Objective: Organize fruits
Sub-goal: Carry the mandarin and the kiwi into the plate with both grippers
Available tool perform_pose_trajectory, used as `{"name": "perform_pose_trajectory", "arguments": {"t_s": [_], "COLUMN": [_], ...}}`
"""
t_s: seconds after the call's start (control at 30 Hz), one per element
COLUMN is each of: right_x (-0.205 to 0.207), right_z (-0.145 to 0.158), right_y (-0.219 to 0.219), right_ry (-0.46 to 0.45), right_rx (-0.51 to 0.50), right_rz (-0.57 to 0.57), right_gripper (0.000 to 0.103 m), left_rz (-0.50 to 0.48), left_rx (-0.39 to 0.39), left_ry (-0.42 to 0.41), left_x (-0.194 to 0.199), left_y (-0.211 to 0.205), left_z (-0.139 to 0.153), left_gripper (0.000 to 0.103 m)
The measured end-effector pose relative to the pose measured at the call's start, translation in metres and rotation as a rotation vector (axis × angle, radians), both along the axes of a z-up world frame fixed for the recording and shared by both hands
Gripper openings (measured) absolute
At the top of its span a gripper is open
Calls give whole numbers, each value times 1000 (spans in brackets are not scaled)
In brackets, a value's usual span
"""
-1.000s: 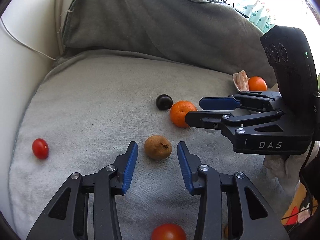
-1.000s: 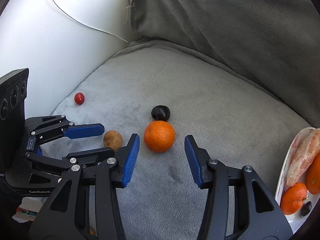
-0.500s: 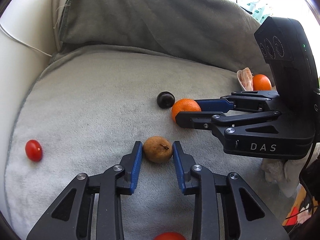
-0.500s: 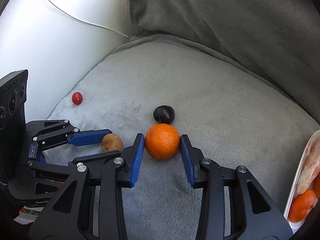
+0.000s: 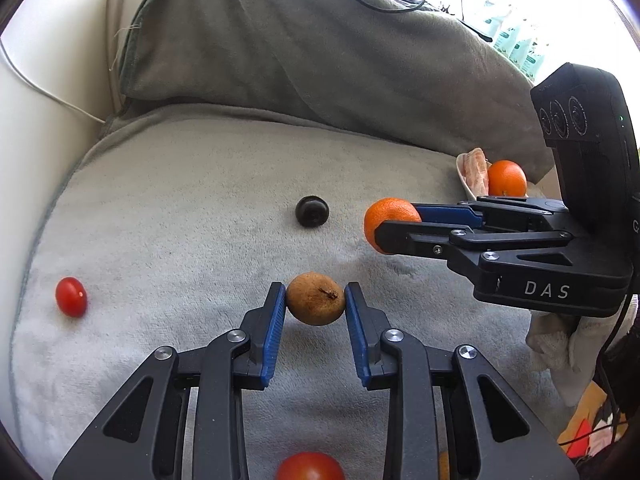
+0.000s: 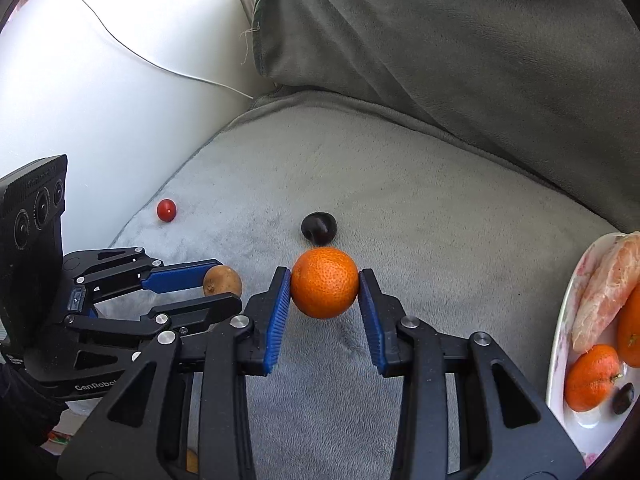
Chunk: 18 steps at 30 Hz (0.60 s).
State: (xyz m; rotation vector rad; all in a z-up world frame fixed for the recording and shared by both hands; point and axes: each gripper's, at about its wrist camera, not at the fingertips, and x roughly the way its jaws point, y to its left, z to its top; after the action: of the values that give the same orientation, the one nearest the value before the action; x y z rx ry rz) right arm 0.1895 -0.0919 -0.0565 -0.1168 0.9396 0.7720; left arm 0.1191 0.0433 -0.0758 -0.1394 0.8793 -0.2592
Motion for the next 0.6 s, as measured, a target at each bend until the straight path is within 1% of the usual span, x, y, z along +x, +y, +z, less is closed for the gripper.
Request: {"name": "perform_pose_trajectory", "arguments": {"t_s": [0.27,0.43,0.6], "right_x": [-23,-33,-42], "right_z": [22,35,43], "right_y": [-33,-65,-100], "right_ry": [-44,-81,-106], "right_rx": [36,54,62], "right_rz": [-47,-91,-144], "right_gripper": [36,36,36], "left_rz": [-27,-55,-85], "left_rx": [-44,-71,-78], "left_ry": [-44,-69,-82], "left_x": [-8,-10,-13], "left_y": [-12,-28,-45], "left_z": [17,25,28], "left_gripper": [29,29,29]}}
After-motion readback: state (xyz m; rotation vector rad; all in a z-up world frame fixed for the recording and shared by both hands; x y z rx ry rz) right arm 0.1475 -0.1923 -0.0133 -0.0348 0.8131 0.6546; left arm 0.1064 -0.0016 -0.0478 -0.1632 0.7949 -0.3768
